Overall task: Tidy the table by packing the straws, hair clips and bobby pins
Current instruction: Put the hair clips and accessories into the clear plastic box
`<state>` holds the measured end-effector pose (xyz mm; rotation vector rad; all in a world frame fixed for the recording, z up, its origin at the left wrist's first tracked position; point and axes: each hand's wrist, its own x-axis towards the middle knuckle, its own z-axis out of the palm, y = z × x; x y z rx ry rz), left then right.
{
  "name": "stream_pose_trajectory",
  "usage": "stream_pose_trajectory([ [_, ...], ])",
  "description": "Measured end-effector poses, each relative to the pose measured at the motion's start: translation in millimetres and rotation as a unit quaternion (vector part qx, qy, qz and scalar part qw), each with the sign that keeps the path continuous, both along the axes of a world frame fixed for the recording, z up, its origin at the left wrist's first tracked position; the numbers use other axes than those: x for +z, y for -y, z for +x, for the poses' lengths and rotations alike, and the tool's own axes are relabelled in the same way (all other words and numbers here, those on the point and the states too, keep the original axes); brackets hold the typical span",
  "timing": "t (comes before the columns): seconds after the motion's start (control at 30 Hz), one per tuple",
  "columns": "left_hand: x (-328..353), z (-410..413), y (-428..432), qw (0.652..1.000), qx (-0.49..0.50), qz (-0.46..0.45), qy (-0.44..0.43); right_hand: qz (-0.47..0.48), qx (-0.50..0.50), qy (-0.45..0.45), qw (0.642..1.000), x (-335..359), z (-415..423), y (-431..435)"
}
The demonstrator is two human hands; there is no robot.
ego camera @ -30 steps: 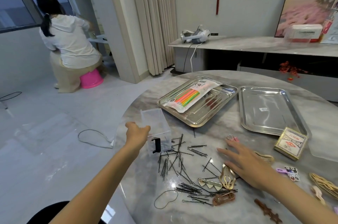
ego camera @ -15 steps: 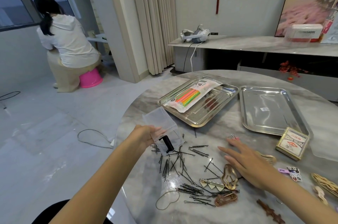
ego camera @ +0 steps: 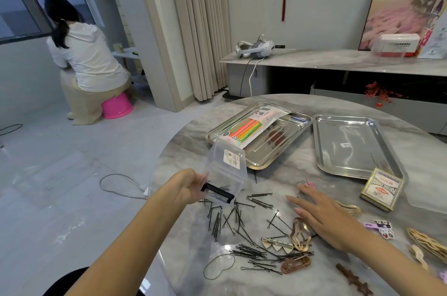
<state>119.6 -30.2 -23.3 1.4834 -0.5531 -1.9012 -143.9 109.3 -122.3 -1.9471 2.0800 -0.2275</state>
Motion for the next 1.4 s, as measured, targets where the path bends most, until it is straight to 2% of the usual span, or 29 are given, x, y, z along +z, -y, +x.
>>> stream_pose_trajectory([
  [0.23,-1.8,1.3,3.1,0.998,-0.05,-0.04,-0.004,0.008,-0.003,0.002,1.0,0.7,-0.5,0.6],
  [0.3,4.4,0.3,7.3,0.991,-0.081,-0.104,0.012,0.009,-0.003,0.001,1.0,0.8,-0.1,0.9],
  [0.4,11.7,4.0,21.1,0.963,-0.087,-0.24,0.088,0.011,-0.002,-0.004,1.0,1.0,0.3,1.0],
  [0.5,10.1,7.4,37.8,0.914,-0.062,-0.354,0.189,0.012,0.0,-0.002,1.0,2.0,0.7,1.2],
  [0.67,1.4,0.4,49.7,0.846,-0.017,-0.413,0.338,0.014,-0.004,-0.003,1.0,3.6,1.1,1.4],
  [0.73,-5.3,-0.9,57.4,0.793,-0.039,-0.435,0.424,0.011,-0.006,-0.006,1.0,4.0,0.9,1.4],
  [0.9,-15.4,-7.2,72.3,0.638,-0.097,-0.447,0.62,0.015,0.001,-0.015,1.0,5.4,1.5,3.3],
  [1.1,-28.4,-12.3,77.7,0.518,-0.191,-0.425,0.717,0.026,0.022,-0.058,0.998,2.0,2.9,7.8],
  [1.23,-36.6,-12.0,76.0,0.471,-0.239,-0.406,0.746,0.026,0.042,-0.089,0.995,-5.4,4.0,10.3],
  [1.3,-40.8,-9.5,75.7,0.461,-0.256,-0.39,0.755,0.07,0.019,-0.087,0.994,3.4,7.7,10.0],
  [1.4,-45.5,-3.4,74.2,0.457,-0.265,-0.379,0.76,0.008,0.05,-0.1,0.994,-2.7,10.3,10.9],
])
